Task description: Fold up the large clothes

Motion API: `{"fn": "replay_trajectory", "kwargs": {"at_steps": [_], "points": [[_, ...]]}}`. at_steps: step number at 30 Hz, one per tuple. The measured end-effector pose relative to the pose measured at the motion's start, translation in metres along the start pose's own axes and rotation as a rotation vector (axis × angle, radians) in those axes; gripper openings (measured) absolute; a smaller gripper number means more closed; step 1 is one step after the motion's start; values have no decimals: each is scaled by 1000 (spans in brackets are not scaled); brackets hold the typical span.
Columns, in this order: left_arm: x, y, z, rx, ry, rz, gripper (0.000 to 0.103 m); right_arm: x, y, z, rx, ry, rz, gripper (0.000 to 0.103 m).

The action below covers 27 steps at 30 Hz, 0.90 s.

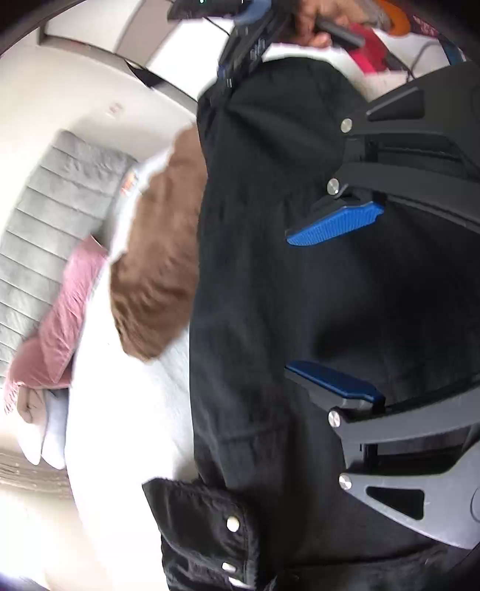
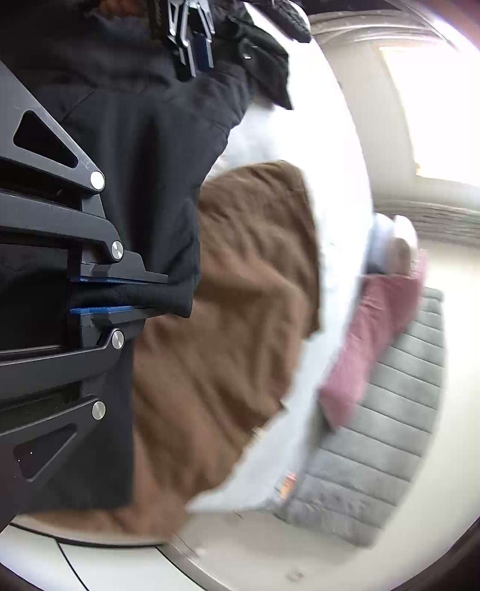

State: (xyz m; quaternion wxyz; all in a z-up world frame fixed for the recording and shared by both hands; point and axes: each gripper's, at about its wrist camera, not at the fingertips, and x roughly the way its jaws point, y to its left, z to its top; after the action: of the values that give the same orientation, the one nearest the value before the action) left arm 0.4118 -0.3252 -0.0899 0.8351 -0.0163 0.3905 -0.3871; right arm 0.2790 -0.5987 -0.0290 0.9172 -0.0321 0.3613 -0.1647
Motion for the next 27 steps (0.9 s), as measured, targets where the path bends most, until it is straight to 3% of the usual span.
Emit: {"fn": "replay_trajectory", "kwargs": {"at_steps": [2, 4, 5, 6, 8, 11, 14, 18, 20, 22, 27], "points": [[14, -8, -7, -25, 35, -30, 66, 25, 2, 2, 1, 91, -53, 12], [40, -22, -21, 30, 106, 55, 66, 32, 1, 1, -1, 106, -87, 18], [45, -31, -22, 76, 116, 101, 66, 24, -6, 1, 15, 78, -83, 32], [43, -37, -20, 99, 112, 106, 66, 16, -15, 0, 34, 60, -92, 56], [34, -43, -16, 83, 101, 53, 66, -5, -49, -3, 88, 10, -142, 76], [24, -54, -14, 72, 90, -16, 66, -13, -124, -14, 234, 58, -192, 76], [29, -67, -11, 92, 84, -15, 66, -7, -195, -44, 470, 148, -191, 76], [40, -77, -11, 76, 118, 1, 66, 23, -219, -81, 615, 261, -106, 70], [44, -84, -7, 89, 115, 25, 66, 26, -206, -85, 606, 243, -50, 23], [42, -88, -3, 100, 96, 39, 66, 19, -184, -77, 504, 201, -121, 12], [46, -93, -7, 50, 70, -31, 66, -17, -181, -52, 406, 68, -363, 9]]}}
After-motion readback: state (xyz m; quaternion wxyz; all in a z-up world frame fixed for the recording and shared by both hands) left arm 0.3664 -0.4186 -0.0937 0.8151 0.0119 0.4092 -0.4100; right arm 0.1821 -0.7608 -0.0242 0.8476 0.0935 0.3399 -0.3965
